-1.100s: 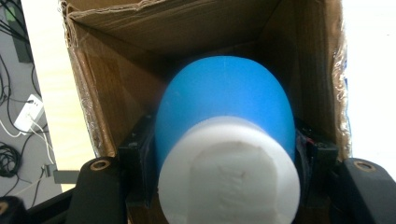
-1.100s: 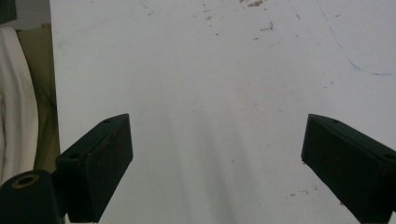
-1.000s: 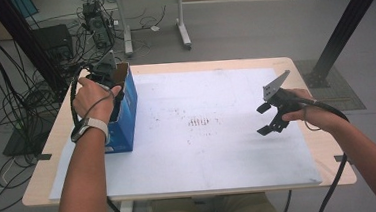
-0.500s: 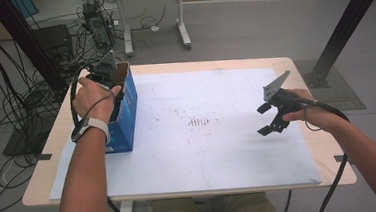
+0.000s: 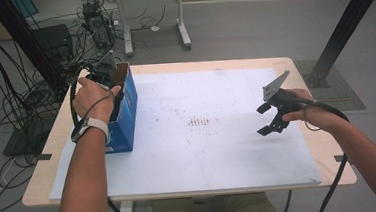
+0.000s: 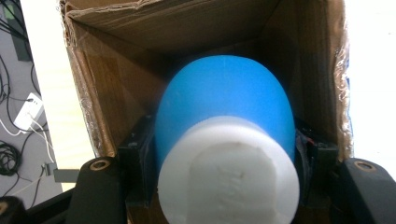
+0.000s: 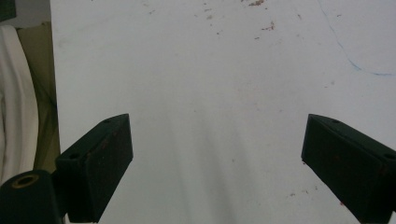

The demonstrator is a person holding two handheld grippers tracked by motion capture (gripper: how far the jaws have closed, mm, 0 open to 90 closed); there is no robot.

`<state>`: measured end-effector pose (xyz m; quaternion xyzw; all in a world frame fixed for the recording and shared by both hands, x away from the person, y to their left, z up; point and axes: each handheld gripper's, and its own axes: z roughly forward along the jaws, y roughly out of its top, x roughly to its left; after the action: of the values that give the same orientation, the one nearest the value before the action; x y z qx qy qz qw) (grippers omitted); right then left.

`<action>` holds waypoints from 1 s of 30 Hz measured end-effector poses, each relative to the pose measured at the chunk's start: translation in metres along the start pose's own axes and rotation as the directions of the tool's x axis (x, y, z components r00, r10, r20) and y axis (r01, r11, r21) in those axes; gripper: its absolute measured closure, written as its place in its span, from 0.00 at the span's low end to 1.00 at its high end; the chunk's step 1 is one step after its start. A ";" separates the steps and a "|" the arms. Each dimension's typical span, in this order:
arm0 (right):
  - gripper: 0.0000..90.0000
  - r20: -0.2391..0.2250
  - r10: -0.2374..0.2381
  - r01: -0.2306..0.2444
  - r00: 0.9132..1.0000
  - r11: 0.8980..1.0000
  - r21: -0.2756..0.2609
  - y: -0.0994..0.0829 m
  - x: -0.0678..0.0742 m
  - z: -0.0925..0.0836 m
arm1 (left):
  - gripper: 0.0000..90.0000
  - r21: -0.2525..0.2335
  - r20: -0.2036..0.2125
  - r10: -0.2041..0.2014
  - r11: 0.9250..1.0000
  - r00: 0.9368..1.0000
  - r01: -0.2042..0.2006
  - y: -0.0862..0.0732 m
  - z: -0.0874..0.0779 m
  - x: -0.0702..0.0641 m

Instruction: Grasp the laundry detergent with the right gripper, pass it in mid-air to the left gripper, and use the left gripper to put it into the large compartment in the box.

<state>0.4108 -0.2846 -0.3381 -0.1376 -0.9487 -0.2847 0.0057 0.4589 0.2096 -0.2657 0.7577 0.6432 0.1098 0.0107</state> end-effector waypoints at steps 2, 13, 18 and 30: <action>0.10 0.001 0.000 0.000 1.000 1.000 0.002 0.000 0.000 0.000 | 0.41 0.001 0.000 0.000 1.000 1.000 0.000 0.000 0.000 0.000; 0.10 0.003 0.001 -0.001 1.000 1.000 -0.001 -0.001 0.001 -0.001 | 0.41 0.001 -0.002 -0.002 1.000 1.000 0.002 0.000 0.000 0.000; 0.10 0.001 0.002 -0.002 1.000 1.000 -0.001 0.000 0.001 0.000 | 0.41 0.003 -0.002 -0.004 1.000 1.000 0.004 0.000 0.000 0.000; 0.10 0.000 0.000 0.000 1.000 1.000 -0.003 -0.001 0.001 0.000 | 0.41 0.005 -0.004 -0.002 1.000 1.000 0.002 0.000 0.000 -0.001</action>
<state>0.4101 -0.2849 -0.3385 -0.1376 -0.9483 -0.2859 0.0053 0.4592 0.2090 -0.2657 0.7569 0.6442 0.1097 0.0079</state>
